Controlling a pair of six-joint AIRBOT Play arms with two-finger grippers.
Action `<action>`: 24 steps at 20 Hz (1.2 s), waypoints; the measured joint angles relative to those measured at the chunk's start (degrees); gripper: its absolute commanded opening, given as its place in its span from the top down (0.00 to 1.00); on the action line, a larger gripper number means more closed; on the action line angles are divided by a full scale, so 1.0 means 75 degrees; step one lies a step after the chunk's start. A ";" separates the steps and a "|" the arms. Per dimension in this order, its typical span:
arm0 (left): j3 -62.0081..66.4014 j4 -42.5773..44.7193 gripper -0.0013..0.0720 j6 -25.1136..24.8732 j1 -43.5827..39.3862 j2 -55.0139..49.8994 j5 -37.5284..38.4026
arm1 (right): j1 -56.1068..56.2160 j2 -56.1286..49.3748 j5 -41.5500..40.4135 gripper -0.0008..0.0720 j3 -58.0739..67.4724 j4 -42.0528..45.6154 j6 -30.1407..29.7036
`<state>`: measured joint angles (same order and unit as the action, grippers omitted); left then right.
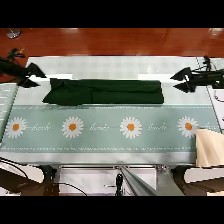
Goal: Fold the shirts.
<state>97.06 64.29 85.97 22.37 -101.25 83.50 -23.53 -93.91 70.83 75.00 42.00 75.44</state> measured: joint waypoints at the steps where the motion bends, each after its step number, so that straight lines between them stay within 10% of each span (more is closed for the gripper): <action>1: -0.0119 0.0370 0.03 -0.0058 0.0125 0.0204 0.0108 | -0.0076 0.0023 0.0070 0.13 -0.0015 0.0230 0.0064; 14: -0.5971 -0.1874 0.03 -0.2238 -0.1291 0.4727 -0.3092 | 0.1049 -0.1058 -0.0761 0.17 -0.0411 -0.0111 0.0192; 16: -0.6187 -0.2008 0.03 -0.2393 -0.1731 0.4870 -0.3220 | 0.1378 -0.1166 -0.0912 0.93 -0.0385 -0.0178 0.0122; 17: -0.6245 -0.2066 0.03 -0.2442 -0.1929 0.4913 -0.3246 | 0.1524 -0.1204 -0.0944 0.96 -0.0329 -0.0079 0.0111; 18: -0.6289 -0.2113 0.09 -0.2477 -0.2107 0.4940 -0.3305 | 0.1620 -0.1204 -0.0871 0.96 -0.0242 -0.0210 0.0096; 20: -0.6339 -0.2159 0.87 -0.2532 -0.2433 0.4983 -0.3293 | 0.1751 -0.1046 -0.0641 0.96 -0.0087 -0.0245 0.0079; 24: -0.6376 -0.2294 0.94 -0.2585 -0.2876 0.5024 -0.3092 | 0.1938 0.0294 0.0256 0.96 -0.0073 0.0662 0.0000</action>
<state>49.23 47.09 66.59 0.80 -63.57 60.31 -8.99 -91.70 72.75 74.46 46.96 75.44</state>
